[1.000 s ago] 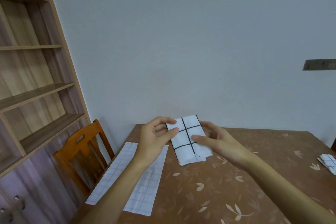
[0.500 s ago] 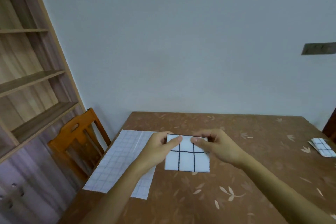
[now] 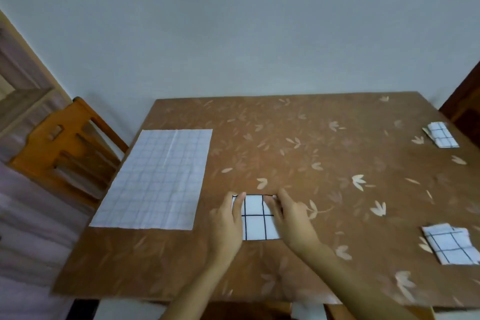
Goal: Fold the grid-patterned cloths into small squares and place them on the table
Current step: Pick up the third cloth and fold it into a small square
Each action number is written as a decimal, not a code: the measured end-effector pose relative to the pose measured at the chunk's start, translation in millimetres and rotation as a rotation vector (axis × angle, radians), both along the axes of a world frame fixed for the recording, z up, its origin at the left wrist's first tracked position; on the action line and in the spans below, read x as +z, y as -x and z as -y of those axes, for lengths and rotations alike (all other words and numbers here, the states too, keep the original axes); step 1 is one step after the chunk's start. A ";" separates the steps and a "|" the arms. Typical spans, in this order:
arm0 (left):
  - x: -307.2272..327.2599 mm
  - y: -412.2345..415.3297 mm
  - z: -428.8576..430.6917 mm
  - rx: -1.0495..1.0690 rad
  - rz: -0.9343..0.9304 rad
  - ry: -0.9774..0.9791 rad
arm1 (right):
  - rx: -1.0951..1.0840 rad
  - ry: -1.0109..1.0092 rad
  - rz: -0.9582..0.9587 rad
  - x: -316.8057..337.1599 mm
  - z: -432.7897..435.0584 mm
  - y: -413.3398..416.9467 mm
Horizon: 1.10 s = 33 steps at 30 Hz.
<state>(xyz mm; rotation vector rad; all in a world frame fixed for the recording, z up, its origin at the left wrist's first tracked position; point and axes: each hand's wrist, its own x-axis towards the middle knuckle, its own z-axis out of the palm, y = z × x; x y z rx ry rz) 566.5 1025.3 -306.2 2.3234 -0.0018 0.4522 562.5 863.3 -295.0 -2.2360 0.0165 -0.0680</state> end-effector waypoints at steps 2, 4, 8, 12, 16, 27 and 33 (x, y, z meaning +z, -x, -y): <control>-23.0 3.3 2.4 0.028 -0.074 -0.006 | 0.036 0.073 -0.067 -29.9 2.7 0.9; -50.3 5.6 3.2 0.041 -0.196 0.063 | 0.045 0.150 -0.097 -58.0 2.7 2.4; -106.3 12.5 -6.5 -0.003 -0.357 0.062 | -0.007 0.146 -0.251 -112.0 -1.7 7.3; -147.1 18.0 -22.6 -0.037 -0.453 -0.036 | -0.004 0.148 -0.260 -154.2 0.8 7.6; -162.6 22.6 -23.4 -0.033 -0.492 -0.187 | 0.008 0.232 -0.227 -168.9 3.7 5.7; -196.5 38.0 2.1 -0.369 -0.255 -0.619 | 0.402 0.588 -0.054 -194.9 -17.6 48.7; -194.6 31.4 0.0 -0.348 -0.404 -0.689 | 0.476 0.728 -0.074 -201.9 5.1 39.0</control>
